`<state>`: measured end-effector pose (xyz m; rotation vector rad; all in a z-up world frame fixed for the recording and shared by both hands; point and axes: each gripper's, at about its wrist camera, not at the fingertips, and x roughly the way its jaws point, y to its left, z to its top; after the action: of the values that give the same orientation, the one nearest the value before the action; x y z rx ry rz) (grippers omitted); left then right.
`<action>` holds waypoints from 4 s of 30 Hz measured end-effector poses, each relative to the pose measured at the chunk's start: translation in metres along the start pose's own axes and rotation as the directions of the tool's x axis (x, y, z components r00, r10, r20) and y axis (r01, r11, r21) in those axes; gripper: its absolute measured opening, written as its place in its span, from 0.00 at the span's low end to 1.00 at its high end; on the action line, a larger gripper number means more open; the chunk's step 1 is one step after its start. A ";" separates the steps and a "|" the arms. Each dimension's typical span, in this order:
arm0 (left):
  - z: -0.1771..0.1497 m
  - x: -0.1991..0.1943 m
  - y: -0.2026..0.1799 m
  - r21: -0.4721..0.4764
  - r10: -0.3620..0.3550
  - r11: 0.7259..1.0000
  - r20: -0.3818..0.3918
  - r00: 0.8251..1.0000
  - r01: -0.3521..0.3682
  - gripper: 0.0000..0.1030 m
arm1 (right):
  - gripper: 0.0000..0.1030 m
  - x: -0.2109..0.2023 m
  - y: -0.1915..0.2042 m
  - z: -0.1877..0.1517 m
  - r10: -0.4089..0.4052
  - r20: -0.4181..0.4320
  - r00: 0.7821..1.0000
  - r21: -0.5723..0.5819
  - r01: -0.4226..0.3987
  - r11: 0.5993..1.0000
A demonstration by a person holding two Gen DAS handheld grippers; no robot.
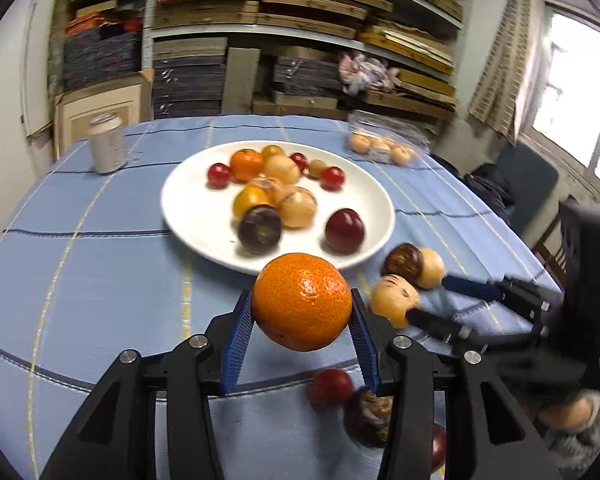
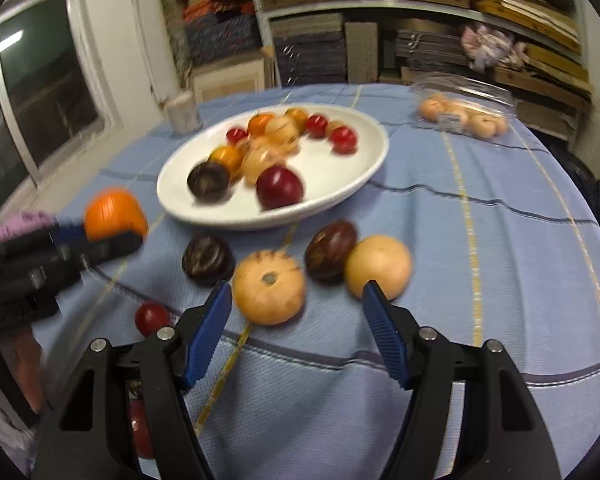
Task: Organize fruits
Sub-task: 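Grasp the striped gourd with right tool, carry both fruits over the plate, open both, then move left tool to a dark brown round fruit while right tool approaches the brown oval fruit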
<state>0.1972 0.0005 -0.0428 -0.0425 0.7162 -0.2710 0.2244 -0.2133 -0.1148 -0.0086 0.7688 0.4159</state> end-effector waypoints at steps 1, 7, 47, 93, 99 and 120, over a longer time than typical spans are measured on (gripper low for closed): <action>0.001 -0.001 0.002 -0.005 0.002 1.000 0.001 1.000 -0.002 0.46 | 0.65 0.006 0.004 0.000 -0.010 -0.022 1.000 -0.011 0.010 1.000; 0.002 -0.007 0.009 -0.034 -0.006 0.999 0.008 1.000 0.006 0.46 | 0.58 0.024 0.007 0.007 0.007 -0.061 0.998 0.043 -0.004 0.999; 0.080 0.071 0.077 -0.177 0.033 0.983 -0.044 0.998 -0.040 0.60 | 0.66 0.030 -0.067 0.101 0.044 0.109 0.993 0.257 -0.071 0.964; -0.001 0.038 -0.015 0.030 0.050 0.998 -0.094 0.994 -0.048 0.84 | 0.71 0.029 -0.003 0.032 -0.106 0.027 0.994 -0.191 0.109 0.976; 0.003 0.066 -0.020 0.074 0.078 0.995 -0.145 0.986 -0.067 0.85 | 0.69 0.042 -0.014 0.038 -0.128 -0.020 0.992 -0.204 0.121 0.971; 0.002 0.086 -0.027 0.139 0.113 0.986 -0.164 0.980 -0.090 0.84 | 0.47 0.043 -0.018 0.036 -0.163 -0.026 0.986 -0.217 0.154 0.964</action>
<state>0.2547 -0.0484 -0.0931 0.1438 0.8677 -0.2244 0.2824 -0.2089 -0.1206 -0.2807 0.7567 0.3453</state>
